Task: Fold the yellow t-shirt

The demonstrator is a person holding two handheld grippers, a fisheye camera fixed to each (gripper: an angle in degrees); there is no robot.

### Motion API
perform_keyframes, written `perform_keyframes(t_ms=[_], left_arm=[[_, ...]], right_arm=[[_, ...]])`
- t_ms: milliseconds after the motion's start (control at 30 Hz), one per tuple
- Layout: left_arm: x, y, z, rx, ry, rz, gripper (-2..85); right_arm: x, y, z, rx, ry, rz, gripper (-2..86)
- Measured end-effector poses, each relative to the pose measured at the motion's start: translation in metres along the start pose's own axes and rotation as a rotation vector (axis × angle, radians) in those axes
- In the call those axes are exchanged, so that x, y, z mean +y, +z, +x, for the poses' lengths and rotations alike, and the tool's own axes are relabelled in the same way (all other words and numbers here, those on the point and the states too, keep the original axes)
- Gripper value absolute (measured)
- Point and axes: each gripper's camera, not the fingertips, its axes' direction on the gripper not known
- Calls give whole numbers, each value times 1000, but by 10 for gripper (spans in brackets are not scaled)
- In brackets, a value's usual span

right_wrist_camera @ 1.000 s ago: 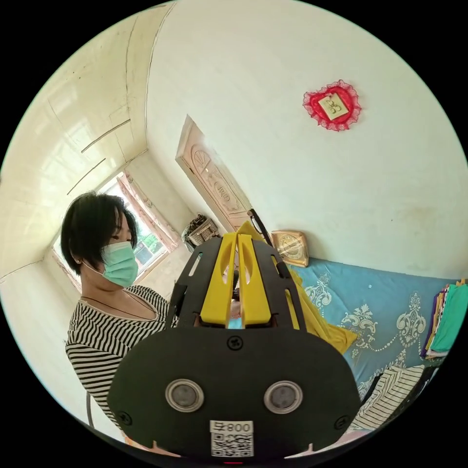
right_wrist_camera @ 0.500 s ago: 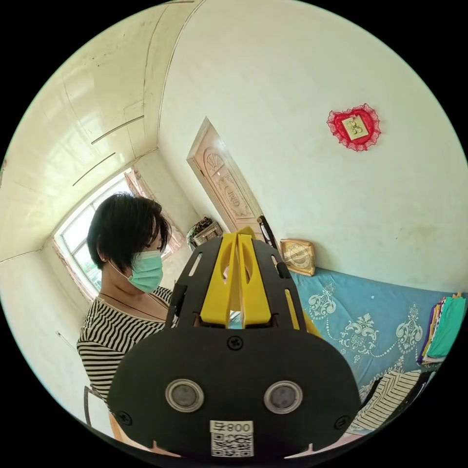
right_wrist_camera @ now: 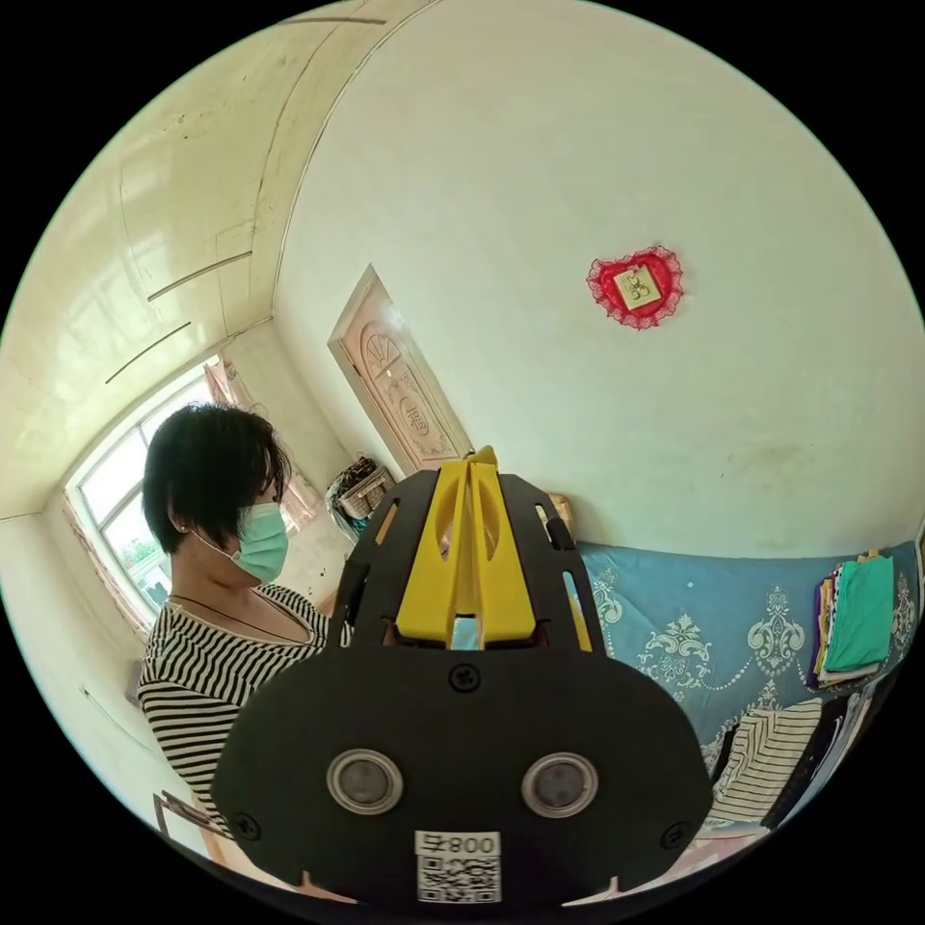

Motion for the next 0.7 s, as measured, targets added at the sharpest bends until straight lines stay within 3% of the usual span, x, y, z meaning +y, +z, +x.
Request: perform_keyframes(t_ms=[333,700], left_arm=[[22,-186,150,-300,76,376,6],[34,-263,338,-575,265,565,6]], right_arm=[[23,-9,52,-116,39,36,1],[40,-53,63,-243,-65,92,2]])
